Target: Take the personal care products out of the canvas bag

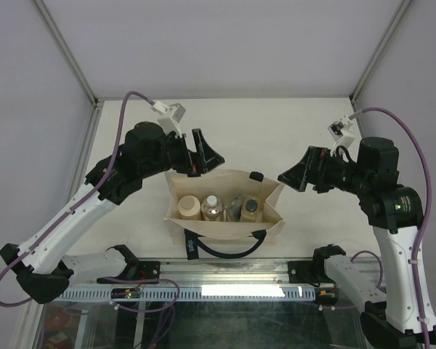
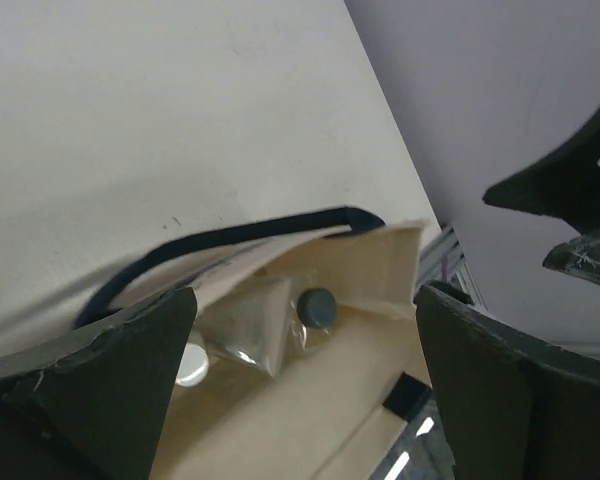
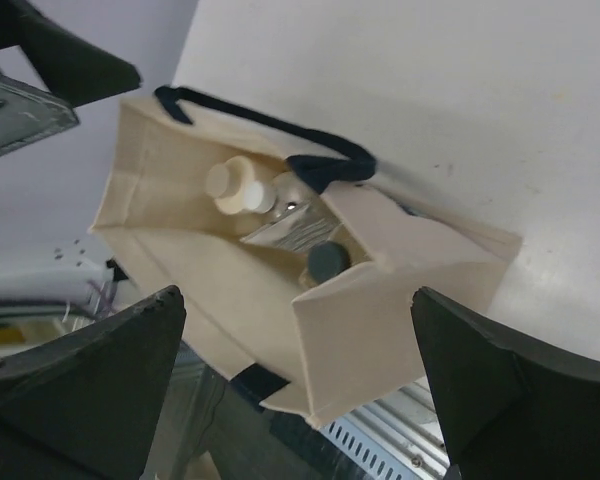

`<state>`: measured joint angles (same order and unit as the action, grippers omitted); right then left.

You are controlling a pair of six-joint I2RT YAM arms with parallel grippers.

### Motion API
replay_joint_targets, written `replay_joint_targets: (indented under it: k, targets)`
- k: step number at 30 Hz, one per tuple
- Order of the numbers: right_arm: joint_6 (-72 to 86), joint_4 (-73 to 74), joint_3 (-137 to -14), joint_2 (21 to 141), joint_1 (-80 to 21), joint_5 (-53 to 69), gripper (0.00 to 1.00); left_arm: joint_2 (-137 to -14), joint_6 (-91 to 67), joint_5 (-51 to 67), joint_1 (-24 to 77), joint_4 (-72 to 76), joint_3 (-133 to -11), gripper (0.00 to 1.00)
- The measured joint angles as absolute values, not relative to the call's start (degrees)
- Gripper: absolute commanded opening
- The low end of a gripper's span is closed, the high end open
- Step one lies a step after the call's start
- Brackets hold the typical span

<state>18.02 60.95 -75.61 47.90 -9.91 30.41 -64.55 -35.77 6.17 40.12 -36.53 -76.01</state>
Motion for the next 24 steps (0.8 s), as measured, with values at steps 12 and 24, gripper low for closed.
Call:
replay_joint_targets:
  k: [12,24]
  targets:
    - [17.0,65.5,-70.2,46.9,-13.9,39.8,0.95,-68.3,-36.8,-6.6,66.8,-42.5,-74.0,0.9]
    - [21.3,69.4,-70.1,56.3,-32.1,21.7,0.87,-80.1,-36.8,-19.7,67.9,-52.3,-78.1,0.8]
